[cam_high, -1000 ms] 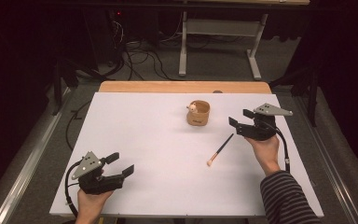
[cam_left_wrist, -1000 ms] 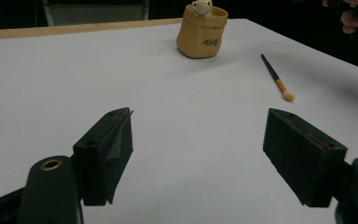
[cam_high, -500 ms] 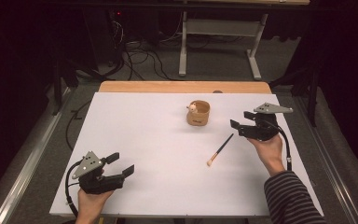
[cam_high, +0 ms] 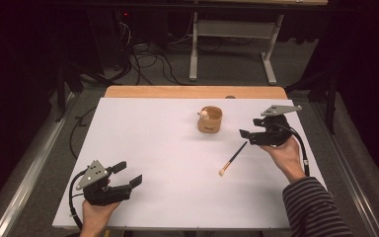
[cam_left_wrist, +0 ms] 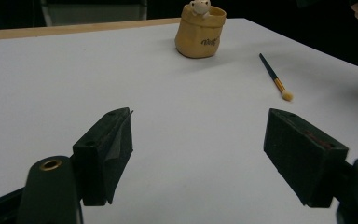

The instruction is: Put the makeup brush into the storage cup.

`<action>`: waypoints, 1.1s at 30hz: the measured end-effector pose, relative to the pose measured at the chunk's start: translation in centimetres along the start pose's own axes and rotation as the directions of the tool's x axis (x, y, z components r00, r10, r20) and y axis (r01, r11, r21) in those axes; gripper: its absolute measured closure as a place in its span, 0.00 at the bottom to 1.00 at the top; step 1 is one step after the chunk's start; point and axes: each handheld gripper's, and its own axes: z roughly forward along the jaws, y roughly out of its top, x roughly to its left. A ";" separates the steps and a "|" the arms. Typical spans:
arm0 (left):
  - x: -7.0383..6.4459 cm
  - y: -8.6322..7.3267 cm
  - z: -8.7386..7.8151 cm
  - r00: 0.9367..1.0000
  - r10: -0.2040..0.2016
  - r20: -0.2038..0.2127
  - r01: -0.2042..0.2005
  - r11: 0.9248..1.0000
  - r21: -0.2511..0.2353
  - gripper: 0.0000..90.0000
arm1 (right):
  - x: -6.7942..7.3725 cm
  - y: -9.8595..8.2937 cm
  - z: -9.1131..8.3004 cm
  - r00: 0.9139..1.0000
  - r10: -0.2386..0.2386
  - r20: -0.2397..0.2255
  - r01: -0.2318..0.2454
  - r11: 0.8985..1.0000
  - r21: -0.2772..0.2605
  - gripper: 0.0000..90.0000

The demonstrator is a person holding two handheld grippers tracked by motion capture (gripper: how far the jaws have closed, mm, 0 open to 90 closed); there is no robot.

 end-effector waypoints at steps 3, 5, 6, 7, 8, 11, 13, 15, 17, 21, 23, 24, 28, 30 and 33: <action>0.0 0.0 0.0 1.000 0.001 0.002 -0.001 1.000 -0.001 0.27 | 0.2 0.5 0.0 1.000 -0.018 -0.005 0.018 0.999 0.041 0.37; 0.0 0.0 0.0 1.000 0.002 0.005 -0.002 1.000 -0.003 0.27 | 0.2 0.6 0.2 0.999 -0.034 -0.011 0.034 0.998 0.052 0.37; -0.1 0.0 0.0 1.000 0.004 0.006 -0.004 1.000 -0.004 0.27 | 0.2 0.7 0.2 0.999 -0.042 -0.016 0.043 0.997 0.069 0.37; -0.1 0.0 0.0 1.000 0.006 0.008 -0.006 1.000 -0.004 0.27 | 0.3 0.8 0.3 0.999 -0.052 -0.016 0.053 0.996 0.073 0.37; -0.1 0.0 0.0 1.000 0.007 0.008 -0.007 1.000 -0.006 0.27 | 0.4 0.9 0.3 0.998 -0.060 -0.021 0.062 0.994 0.091 0.37; -0.1 0.0 -0.1 1.000 0.011 0.010 -0.011 1.000 -0.005 0.27 | 0.6 1.2 0.5 0.997 -0.075 -0.030 0.078 0.989 0.127 0.36; -0.1 0.0 -0.1 1.000 0.011 0.011 -0.011 1.000 -0.005 0.27 | 0.6 1.4 0.7 0.995 -0.092 -0.042 0.097 0.985 0.145 0.36; -0.1 0.0 -0.1 1.000 0.012 0.012 -0.012 1.000 -0.005 0.27 | 0.7 1.6 0.8 0.994 -0.092 -0.053 0.100 0.981 0.168 0.35; -0.1 0.0 -0.1 1.000 0.011 0.013 -0.011 1.000 -0.005 0.27 | 0.8 1.7 1.0 0.993 -0.105 -0.060 0.114 0.976 0.188 0.35; -0.1 0.0 0.0 1.000 0.011 0.017 -0.011 1.000 0.001 0.27 | 0.8 2.2 1.1 0.991 -0.115 -0.072 0.129 0.964 0.233 0.36; -0.1 0.0 0.0 1.000 0.009 0.019 -0.009 1.000 0.002 0.27 | 0.9 2.4 1.2 0.990 -0.120 -0.081 0.136 0.959 0.249 0.36; -0.1 0.0 0.0 1.000 0.009 0.020 -0.009 1.000 0.002 0.27 | 0.9 2.5 1.3 0.988 -0.131 -0.083 0.148 0.953 0.265 0.36; -0.1 0.0 0.0 1.000 0.012 0.020 -0.012 1.000 0.005 0.27 | 1.2 2.8 1.8 0.983 -0.159 -0.089 0.180 0.927 0.328 0.36; -0.1 0.0 0.0 1.000 0.008 0.020 -0.008 1.000 0.003 0.27 | 1.2 3.0 2.0 0.980 -0.174 -0.096 0.197 0.915 0.352 0.37; -0.1 0.0 0.0 1.000 0.009 0.020 -0.009 1.000 0.002 0.27 | 1.5 3.2 2.4 0.976 -0.190 -0.106 0.216 0.897 0.386 0.37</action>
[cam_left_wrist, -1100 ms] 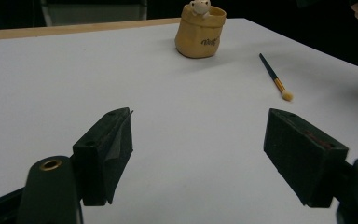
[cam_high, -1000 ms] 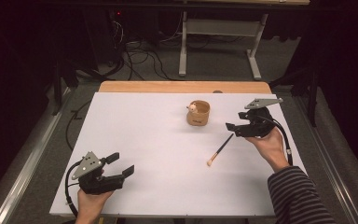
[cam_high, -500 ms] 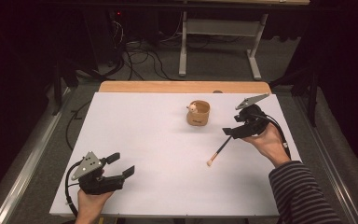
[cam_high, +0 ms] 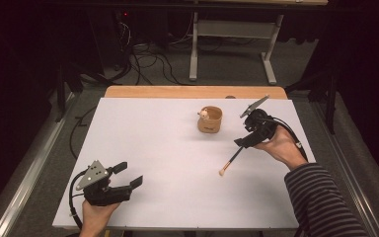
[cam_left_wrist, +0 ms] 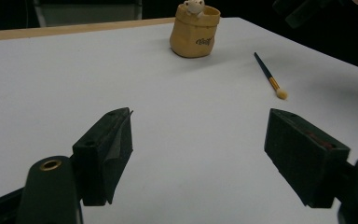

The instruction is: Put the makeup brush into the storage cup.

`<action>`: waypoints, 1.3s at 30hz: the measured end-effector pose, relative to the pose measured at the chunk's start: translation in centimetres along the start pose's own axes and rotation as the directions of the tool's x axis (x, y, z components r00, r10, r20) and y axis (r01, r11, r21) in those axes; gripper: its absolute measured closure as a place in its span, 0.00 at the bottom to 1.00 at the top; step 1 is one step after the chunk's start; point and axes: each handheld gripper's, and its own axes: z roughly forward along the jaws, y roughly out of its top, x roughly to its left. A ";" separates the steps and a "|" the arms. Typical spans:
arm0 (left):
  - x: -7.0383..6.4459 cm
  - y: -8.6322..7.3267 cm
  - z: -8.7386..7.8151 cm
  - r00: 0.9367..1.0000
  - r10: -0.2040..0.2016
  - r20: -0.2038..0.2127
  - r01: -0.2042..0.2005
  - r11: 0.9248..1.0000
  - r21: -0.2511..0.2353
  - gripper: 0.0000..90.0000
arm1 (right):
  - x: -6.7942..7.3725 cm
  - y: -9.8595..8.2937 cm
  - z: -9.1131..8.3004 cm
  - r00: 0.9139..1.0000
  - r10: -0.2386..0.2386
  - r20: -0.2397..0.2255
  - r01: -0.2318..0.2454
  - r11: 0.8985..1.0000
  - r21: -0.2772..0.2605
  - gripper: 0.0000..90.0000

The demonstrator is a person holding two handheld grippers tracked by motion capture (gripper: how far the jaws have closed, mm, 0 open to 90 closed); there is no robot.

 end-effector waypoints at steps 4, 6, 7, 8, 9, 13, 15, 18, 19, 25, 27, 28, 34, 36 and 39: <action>0.0 0.0 0.0 1.000 0.001 0.000 -0.001 1.000 0.000 0.27 | 0.3 0.4 0.5 0.999 -0.032 -0.012 0.033 0.997 0.066 0.37; 0.0 0.0 0.0 1.000 0.000 -0.001 0.000 1.000 0.000 0.27 | 0.3 0.5 0.9 0.998 -0.059 -0.023 0.061 0.993 0.098 0.37; 0.0 0.0 0.0 1.000 0.000 -0.002 0.000 1.000 0.000 0.27 | 0.4 0.6 1.1 0.997 -0.074 -0.025 0.077 0.990 0.115 0.37; 0.0 0.0 0.0 1.000 0.001 -0.002 -0.001 1.000 0.001 0.27 | 0.4 0.7 1.2 0.997 -0.076 -0.025 0.079 0.989 0.127 0.37; 0.0 0.0 0.0 1.000 0.001 -0.003 -0.001 1.000 0.001 0.27 | 0.4 0.7 1.3 0.996 -0.084 -0.027 0.087 0.987 0.135 0.37; 0.0 0.0 0.0 1.000 0.001 -0.002 -0.001 1.000 0.001 0.27 | 0.6 1.0 1.4 0.994 -0.102 -0.031 0.105 0.984 0.147 0.37; 0.0 0.0 0.0 1.000 0.002 -0.001 -0.002 1.000 0.001 0.27 | 0.7 1.0 1.4 0.993 -0.109 -0.034 0.113 0.981 0.156 0.37; 0.0 0.0 0.0 1.000 0.002 -0.001 -0.002 1.000 0.000 0.27 | 0.7 1.0 1.6 0.992 -0.118 -0.036 0.122 0.977 0.172 0.37; 0.0 0.0 0.0 1.000 0.001 -0.001 -0.001 1.000 -0.001 0.27 | 0.8 0.9 1.8 0.992 -0.119 -0.042 0.125 0.976 0.179 0.37; 0.0 0.0 0.0 1.000 -0.001 0.003 0.001 1.000 0.006 0.27 | 0.9 0.9 2.5 0.989 -0.142 -0.048 0.149 0.967 0.206 0.36; 0.0 0.0 0.0 1.000 -0.001 0.002 0.001 1.000 0.005 0.27 | 1.0 0.9 2.6 0.989 -0.142 -0.049 0.149 0.965 0.216 0.36; 0.0 0.0 0.0 1.000 -0.003 0.002 0.003 1.000 0.004 0.27 | 1.0 0.9 2.7 0.988 -0.144 -0.051 0.152 0.964 0.218 0.36; 0.0 0.0 0.0 1.000 -0.002 0.002 0.002 1.000 0.003 0.27 | 1.4 0.9 3.6 0.983 -0.174 -0.062 0.184 0.952 0.244 0.36; 0.0 -0.1 0.0 1.000 -0.003 0.001 0.003 1.000 0.003 0.27 | 1.5 0.9 3.9 0.982 -0.179 -0.066 0.190 0.948 0.254 0.35; 0.0 -0.1 0.0 1.000 -0.006 -0.001 0.006 1.000 0.002 0.27 | 1.6 0.9 4.4 0.979 -0.188 -0.073 0.201 0.943 0.266 0.34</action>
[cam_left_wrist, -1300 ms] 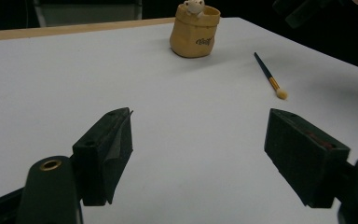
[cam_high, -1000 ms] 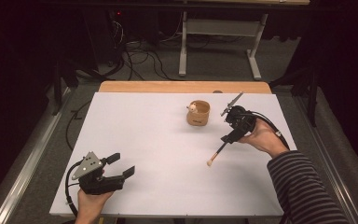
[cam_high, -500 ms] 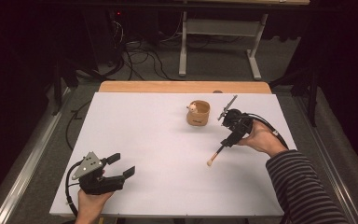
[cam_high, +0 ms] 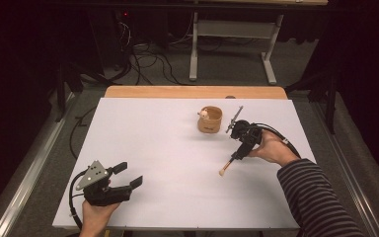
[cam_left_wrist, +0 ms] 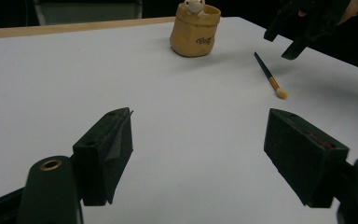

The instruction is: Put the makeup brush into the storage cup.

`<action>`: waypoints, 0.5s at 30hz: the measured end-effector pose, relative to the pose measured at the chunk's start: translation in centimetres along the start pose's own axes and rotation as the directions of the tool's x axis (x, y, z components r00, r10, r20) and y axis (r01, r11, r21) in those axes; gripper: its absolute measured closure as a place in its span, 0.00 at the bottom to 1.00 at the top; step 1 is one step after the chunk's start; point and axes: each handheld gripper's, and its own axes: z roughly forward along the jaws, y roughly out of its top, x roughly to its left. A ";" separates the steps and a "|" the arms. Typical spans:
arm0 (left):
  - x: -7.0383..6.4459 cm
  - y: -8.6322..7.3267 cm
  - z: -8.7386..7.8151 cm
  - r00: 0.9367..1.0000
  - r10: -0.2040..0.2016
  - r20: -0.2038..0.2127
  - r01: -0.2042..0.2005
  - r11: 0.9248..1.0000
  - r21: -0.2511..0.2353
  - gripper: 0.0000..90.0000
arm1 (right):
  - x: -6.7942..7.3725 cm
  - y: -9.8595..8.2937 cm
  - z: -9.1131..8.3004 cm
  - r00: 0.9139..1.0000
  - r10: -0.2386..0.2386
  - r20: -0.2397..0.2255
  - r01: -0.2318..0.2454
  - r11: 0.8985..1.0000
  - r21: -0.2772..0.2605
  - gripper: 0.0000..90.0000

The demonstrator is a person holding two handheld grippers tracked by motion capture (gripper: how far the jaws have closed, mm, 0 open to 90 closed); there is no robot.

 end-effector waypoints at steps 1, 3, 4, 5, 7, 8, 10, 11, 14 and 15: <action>0.0 0.0 0.0 1.000 0.001 0.000 -0.001 1.000 0.000 0.27 | 0.0 0.1 0.2 1.000 -0.002 0.004 0.002 1.000 0.007 0.34; 0.0 0.0 0.0 1.000 0.001 -0.002 -0.001 1.000 0.001 0.27 | 0.0 0.3 0.4 1.000 -0.015 0.003 0.015 1.000 0.007 0.34; 0.0 0.0 0.0 1.000 0.001 -0.002 -0.001 1.000 0.001 0.27 | 0.0 0.3 0.5 1.000 -0.013 0.000 0.013 1.000 0.009 0.34; 0.0 0.0 0.0 1.000 0.000 -0.002 0.000 1.000 0.002 0.27 | 0.0 0.4 0.6 1.000 -0.021 -0.005 0.021 1.000 0.011 0.34; 0.0 0.0 0.0 1.000 -0.002 -0.002 0.002 1.000 0.004 0.27 | 0.2 0.5 1.0 0.999 -0.035 -0.009 0.035 0.999 0.022 0.34; 0.0 0.0 0.0 1.000 -0.002 -0.002 0.002 1.000 0.004 0.27 | 0.2 0.5 1.2 0.999 -0.036 -0.012 0.037 0.999 0.019 0.34; 0.0 0.0 0.0 1.000 0.000 -0.003 0.000 1.000 0.006 0.27 | 0.3 0.6 1.4 0.999 -0.046 -0.013 0.046 0.998 0.030 0.35; 0.0 0.0 0.0 1.000 0.000 -0.003 0.000 1.000 0.006 0.27 | 0.3 0.7 1.5 0.999 -0.051 -0.013 0.052 0.998 0.032 0.35; 0.1 0.0 -0.1 1.000 -0.003 -0.003 0.003 1.000 0.005 0.27 | 0.3 0.8 1.7 0.998 -0.057 -0.019 0.057 0.998 0.035 0.35; 0.1 0.0 0.0 1.000 -0.008 -0.001 0.008 1.000 0.005 0.27 | 0.3 0.8 1.8 0.998 -0.059 -0.020 0.060 0.998 0.037 0.35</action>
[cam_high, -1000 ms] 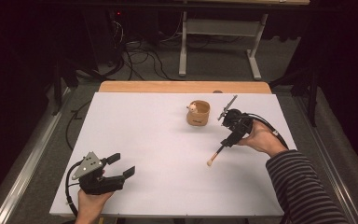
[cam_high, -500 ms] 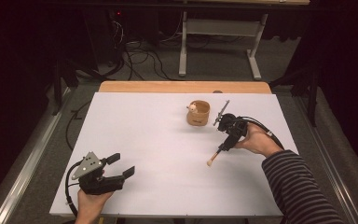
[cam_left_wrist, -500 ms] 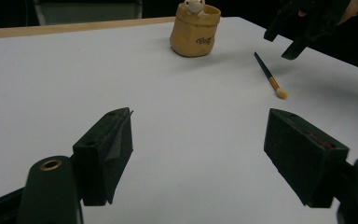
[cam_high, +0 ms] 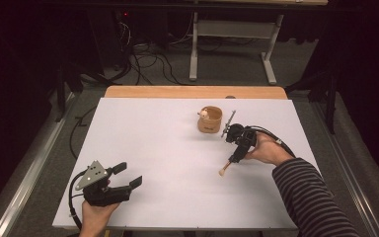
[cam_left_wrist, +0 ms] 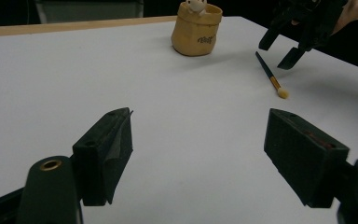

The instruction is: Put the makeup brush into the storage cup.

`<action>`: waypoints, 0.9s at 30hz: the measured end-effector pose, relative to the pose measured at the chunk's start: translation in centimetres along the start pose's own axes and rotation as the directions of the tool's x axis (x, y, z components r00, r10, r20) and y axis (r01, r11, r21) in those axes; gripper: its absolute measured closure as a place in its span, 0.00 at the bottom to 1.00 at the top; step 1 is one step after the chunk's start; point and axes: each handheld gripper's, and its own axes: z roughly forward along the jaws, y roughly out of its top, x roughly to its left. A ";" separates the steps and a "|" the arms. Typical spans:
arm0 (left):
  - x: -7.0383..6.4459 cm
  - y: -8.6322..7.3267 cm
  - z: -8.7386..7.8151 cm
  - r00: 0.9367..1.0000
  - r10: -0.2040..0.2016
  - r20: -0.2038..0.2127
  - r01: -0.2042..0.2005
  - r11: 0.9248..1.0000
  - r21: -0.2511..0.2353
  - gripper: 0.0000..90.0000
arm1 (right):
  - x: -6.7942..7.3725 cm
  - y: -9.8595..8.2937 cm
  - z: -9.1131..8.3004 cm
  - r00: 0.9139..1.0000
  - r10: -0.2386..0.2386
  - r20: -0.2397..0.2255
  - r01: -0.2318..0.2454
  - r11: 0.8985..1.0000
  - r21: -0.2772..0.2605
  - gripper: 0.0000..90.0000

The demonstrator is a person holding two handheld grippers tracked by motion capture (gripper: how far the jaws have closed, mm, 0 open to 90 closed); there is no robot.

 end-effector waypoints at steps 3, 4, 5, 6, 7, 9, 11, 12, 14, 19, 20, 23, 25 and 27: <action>0.0 0.0 0.1 1.000 -0.002 0.001 0.002 1.000 0.008 0.27 | 0.1 0.1 0.3 1.000 -0.003 -0.015 0.003 1.000 0.008 0.35; 0.0 0.0 0.1 1.000 -0.003 0.003 0.003 1.000 0.008 0.27 | 0.1 0.1 0.5 1.000 -0.009 -0.017 0.009 1.000 0.011 0.35; 0.0 0.0 0.1 1.000 -0.003 0.003 0.003 1.000 0.008 0.27 | 0.2 0.1 0.6 1.000 -0.006 -0.019 0.007 1.000 0.015 0.35; 0.0 0.0 0.1 1.000 -0.002 0.004 0.002 1.000 0.009 0.27 | 0.2 0.1 0.7 1.000 -0.012 -0.022 0.012 1.000 0.010 0.35; 0.0 0.0 0.1 1.000 -0.002 0.004 0.002 1.000 0.009 0.27 | 0.2 0.1 0.8 1.000 -0.010 -0.028 0.010 1.000 0.013 0.35; 0.0 0.0 0.1 1.000 -0.002 0.004 0.002 1.000 0.010 0.27 | 0.3 0.0 1.1 0.999 -0.013 -0.035 0.013 1.000 0.018 0.35; 0.0 0.0 0.1 1.000 0.001 0.004 -0.001 1.000 0.014 0.27 | 0.3 -0.1 1.5 0.999 -0.024 -0.039 0.024 0.999 0.022 0.35; 0.0 0.0 0.1 1.000 0.000 0.003 0.000 1.000 0.012 0.27 | 0.4 -0.2 1.6 0.999 -0.015 -0.041 0.015 1.000 0.022 0.35; 0.0 0.0 0.1 1.000 0.002 0.002 -0.002 1.000 0.014 0.27 | 0.4 -0.1 1.8 0.999 -0.023 -0.042 0.025 0.999 0.027 0.35; 0.0 0.0 0.1 1.000 0.002 -0.008 -0.002 1.000 0.013 0.27 | 0.4 0.0 1.9 0.999 -0.031 -0.039 0.032 0.999 0.023 0.35; 0.0 0.0 0.1 1.000 0.004 -0.009 -0.004 1.000 0.014 0.27 | 0.4 0.0 1.9 0.999 -0.032 -0.038 0.033 0.999 0.023 0.35; 0.0 0.0 0.1 1.000 0.002 -0.010 -0.002 1.000 0.011 0.27 | 0.4 -0.1 1.9 0.999 -0.033 -0.035 0.034 0.999 0.026 0.35; 0.0 0.0 0.1 1.000 0.003 -0.011 -0.003 1.000 0.011 0.27 | 0.4 -0.1 2.0 0.999 -0.036 -0.035 0.037 0.999 0.027 0.35; 0.0 0.0 0.1 1.000 0.003 -0.009 -0.003 1.000 0.012 0.27 | 0.3 -0.1 2.0 0.999 -0.036 -0.035 0.037 0.999 0.027 0.35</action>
